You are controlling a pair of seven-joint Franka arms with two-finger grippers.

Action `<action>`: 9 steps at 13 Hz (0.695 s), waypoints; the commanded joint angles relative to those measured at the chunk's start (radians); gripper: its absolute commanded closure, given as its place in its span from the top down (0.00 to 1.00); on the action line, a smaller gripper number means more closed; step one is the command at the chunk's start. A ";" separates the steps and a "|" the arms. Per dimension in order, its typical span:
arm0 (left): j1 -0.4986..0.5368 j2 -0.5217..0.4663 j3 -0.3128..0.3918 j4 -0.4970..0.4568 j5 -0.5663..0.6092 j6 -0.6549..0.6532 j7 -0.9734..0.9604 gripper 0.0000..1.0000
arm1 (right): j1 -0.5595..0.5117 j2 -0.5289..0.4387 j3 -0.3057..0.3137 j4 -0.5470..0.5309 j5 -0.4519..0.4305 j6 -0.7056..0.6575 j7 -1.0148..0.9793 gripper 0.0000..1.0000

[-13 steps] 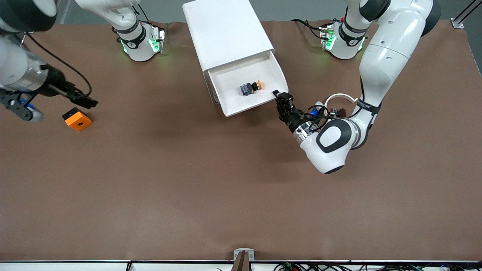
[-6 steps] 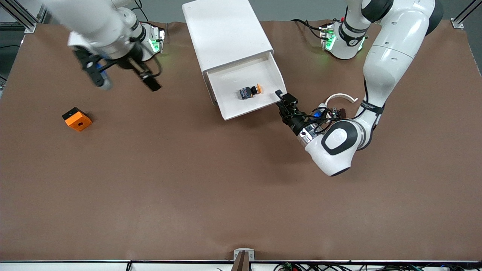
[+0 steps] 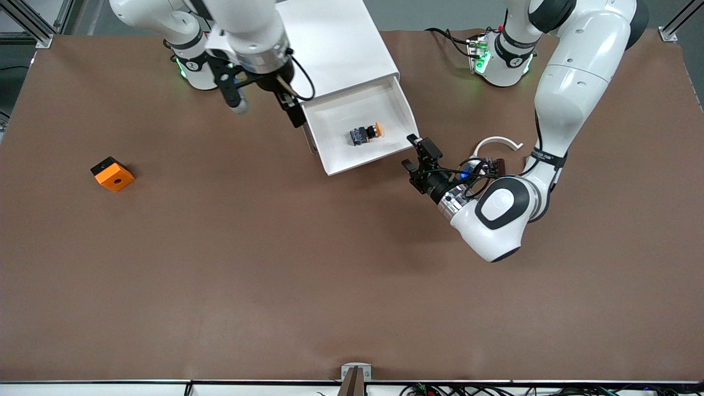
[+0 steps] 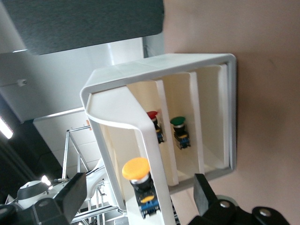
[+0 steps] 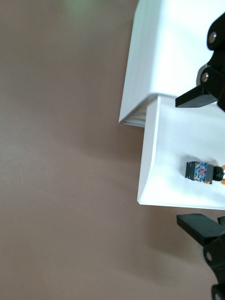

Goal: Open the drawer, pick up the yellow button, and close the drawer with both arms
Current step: 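Reach the right gripper into the open drawer above the blue button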

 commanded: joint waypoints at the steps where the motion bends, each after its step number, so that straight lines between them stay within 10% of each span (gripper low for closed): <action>1: -0.003 -0.021 0.006 0.022 0.055 0.040 0.115 1.00 | 0.076 0.081 -0.015 0.018 -0.054 0.042 0.110 1.00; 9: -0.013 -0.062 -0.006 0.042 0.260 0.174 0.572 1.00 | 0.131 0.172 -0.014 0.016 -0.046 0.202 0.289 1.00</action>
